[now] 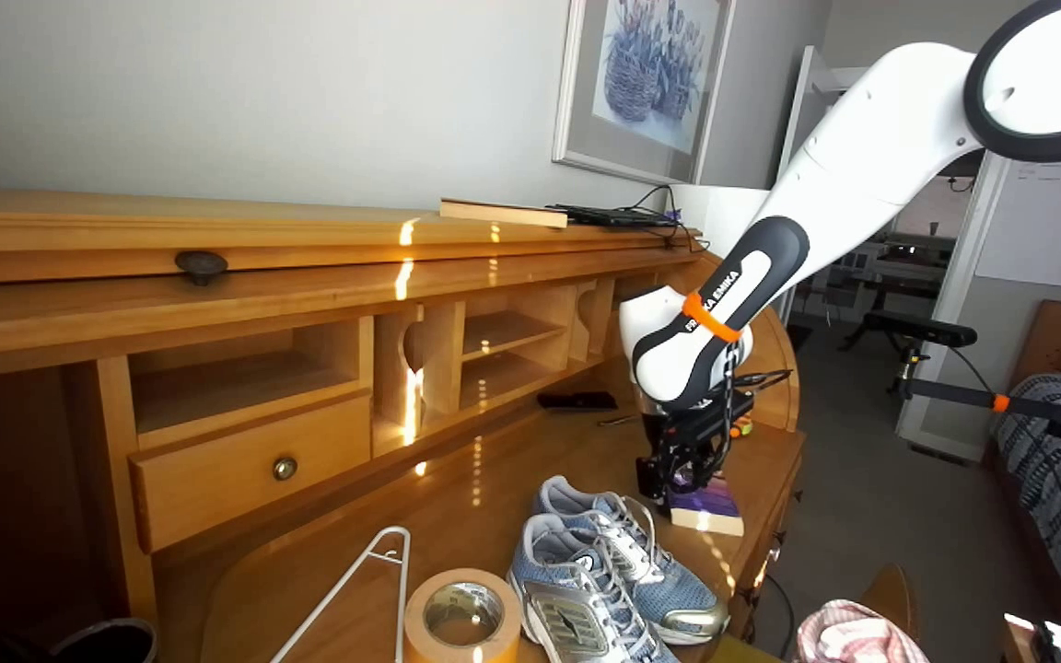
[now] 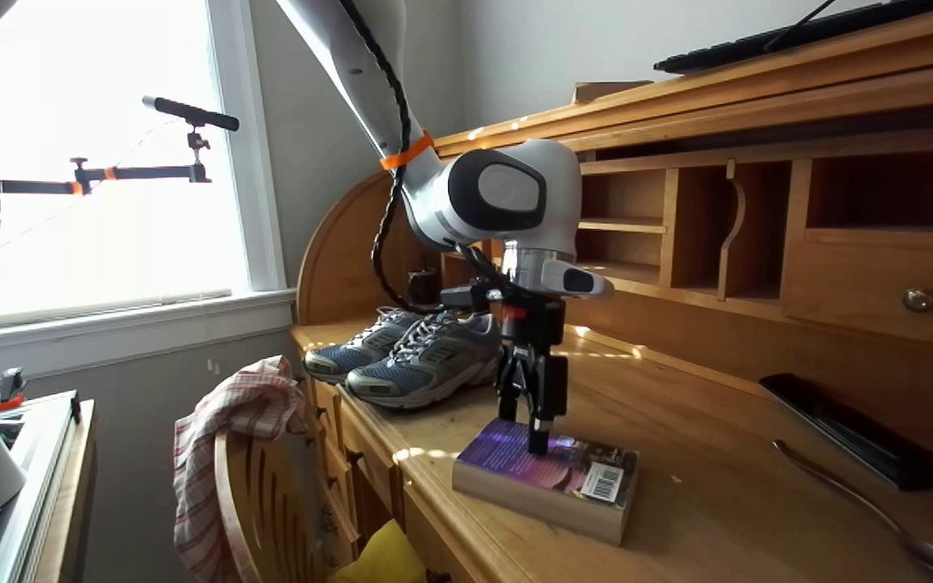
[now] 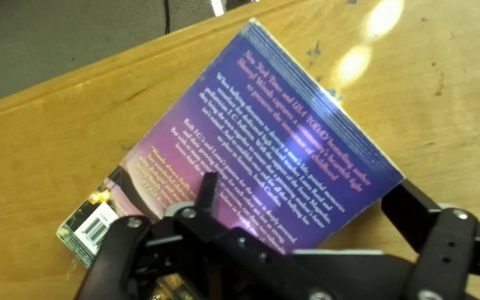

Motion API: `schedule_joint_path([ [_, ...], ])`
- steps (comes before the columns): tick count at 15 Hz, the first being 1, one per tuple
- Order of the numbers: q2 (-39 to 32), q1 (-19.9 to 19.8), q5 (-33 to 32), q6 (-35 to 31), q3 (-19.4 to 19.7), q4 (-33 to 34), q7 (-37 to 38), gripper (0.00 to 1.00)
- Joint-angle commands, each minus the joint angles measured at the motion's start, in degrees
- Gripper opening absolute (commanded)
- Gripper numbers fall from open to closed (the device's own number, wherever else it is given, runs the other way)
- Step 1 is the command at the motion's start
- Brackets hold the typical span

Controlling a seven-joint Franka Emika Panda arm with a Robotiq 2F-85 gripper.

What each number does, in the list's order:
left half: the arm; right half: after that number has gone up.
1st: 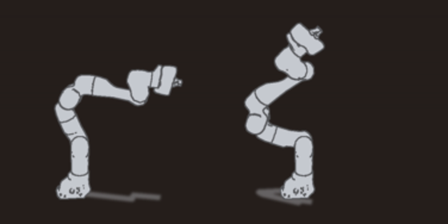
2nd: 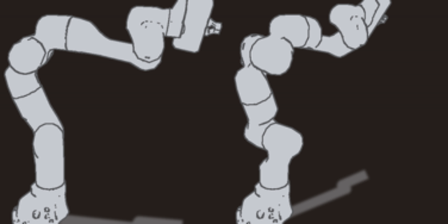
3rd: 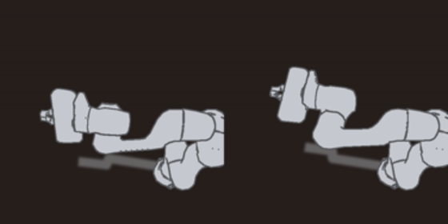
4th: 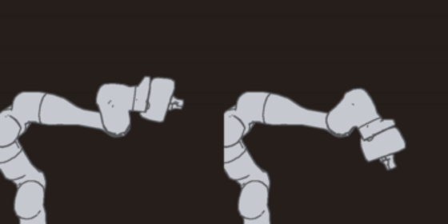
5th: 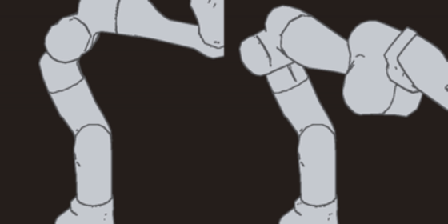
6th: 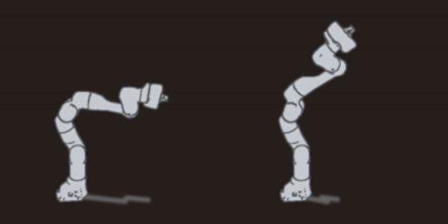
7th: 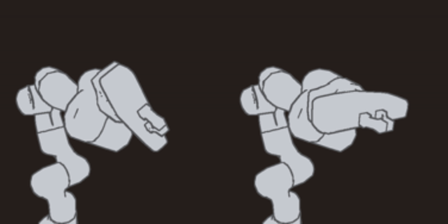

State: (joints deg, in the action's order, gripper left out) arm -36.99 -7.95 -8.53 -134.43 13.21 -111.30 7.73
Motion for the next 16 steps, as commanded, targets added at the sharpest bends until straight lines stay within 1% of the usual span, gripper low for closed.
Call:
schedule_joint_path([
  [1, 1.2, 0.6, -3.0, 1.1, 0.8, -1.9, -1.6, 1.00],
  [16, 4.5, 0.6, -8.6, 0.4, 2.0, -7.0, -2.6, 1.00],
])
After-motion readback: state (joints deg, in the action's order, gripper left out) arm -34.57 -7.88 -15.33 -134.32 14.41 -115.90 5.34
